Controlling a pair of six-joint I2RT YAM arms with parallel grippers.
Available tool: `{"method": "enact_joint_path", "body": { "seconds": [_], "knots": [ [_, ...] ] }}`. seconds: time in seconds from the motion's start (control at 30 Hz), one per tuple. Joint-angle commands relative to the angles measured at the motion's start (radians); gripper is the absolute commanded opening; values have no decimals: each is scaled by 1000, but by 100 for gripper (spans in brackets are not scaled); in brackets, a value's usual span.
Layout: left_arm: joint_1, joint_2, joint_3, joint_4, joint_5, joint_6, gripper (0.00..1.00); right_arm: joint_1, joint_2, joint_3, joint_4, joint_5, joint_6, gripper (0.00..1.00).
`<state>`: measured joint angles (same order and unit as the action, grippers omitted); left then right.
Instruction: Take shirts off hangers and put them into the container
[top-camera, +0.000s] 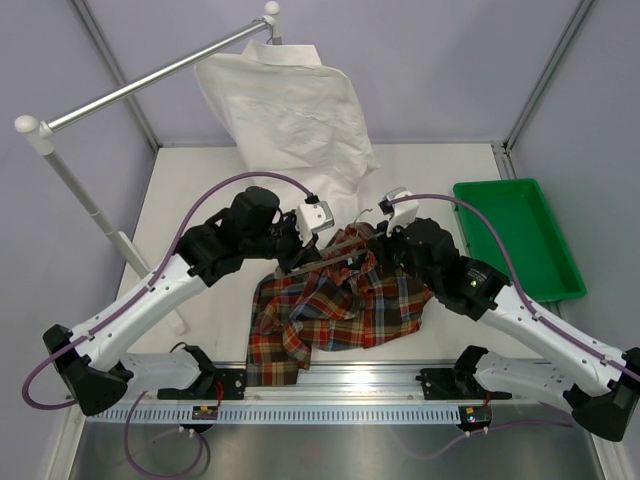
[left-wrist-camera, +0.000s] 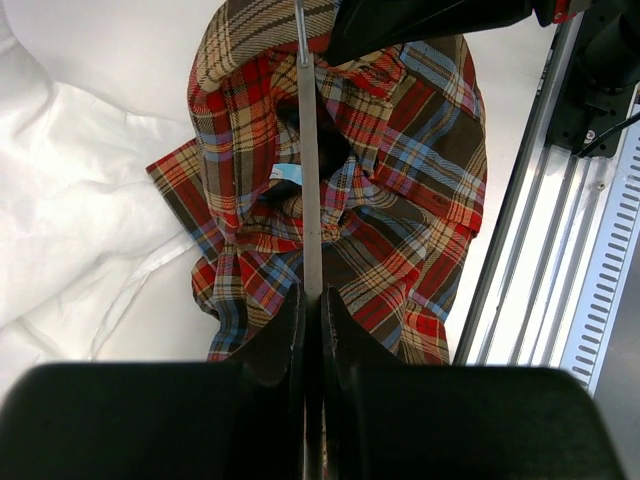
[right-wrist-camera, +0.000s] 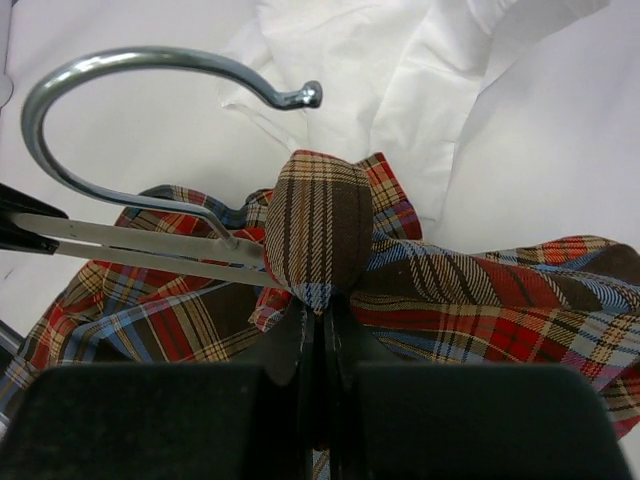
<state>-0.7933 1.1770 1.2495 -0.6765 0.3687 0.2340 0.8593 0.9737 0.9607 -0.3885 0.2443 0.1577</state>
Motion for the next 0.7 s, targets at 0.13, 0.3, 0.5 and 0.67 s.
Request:
{"method": "enact_joint_path", "body": {
  "seconds": [0.13, 0.3, 0.5, 0.67],
  "knots": [
    [-1, -34, 31, 78, 13, -15, 0, 0, -35, 27, -1, 151, 5, 0],
    [-1, -39, 28, 45, 3, -39, 0, -2, -41, 35, -53, 280, 9, 0],
    [-1, -102, -12, 22, -31, -71, 0, -42, -70, 12, -67, 302, 45, 0],
    [-1, -171, -54, -24, -60, -90, 0, -123, -104, -8, -87, 270, 74, 0]
  ]
}}
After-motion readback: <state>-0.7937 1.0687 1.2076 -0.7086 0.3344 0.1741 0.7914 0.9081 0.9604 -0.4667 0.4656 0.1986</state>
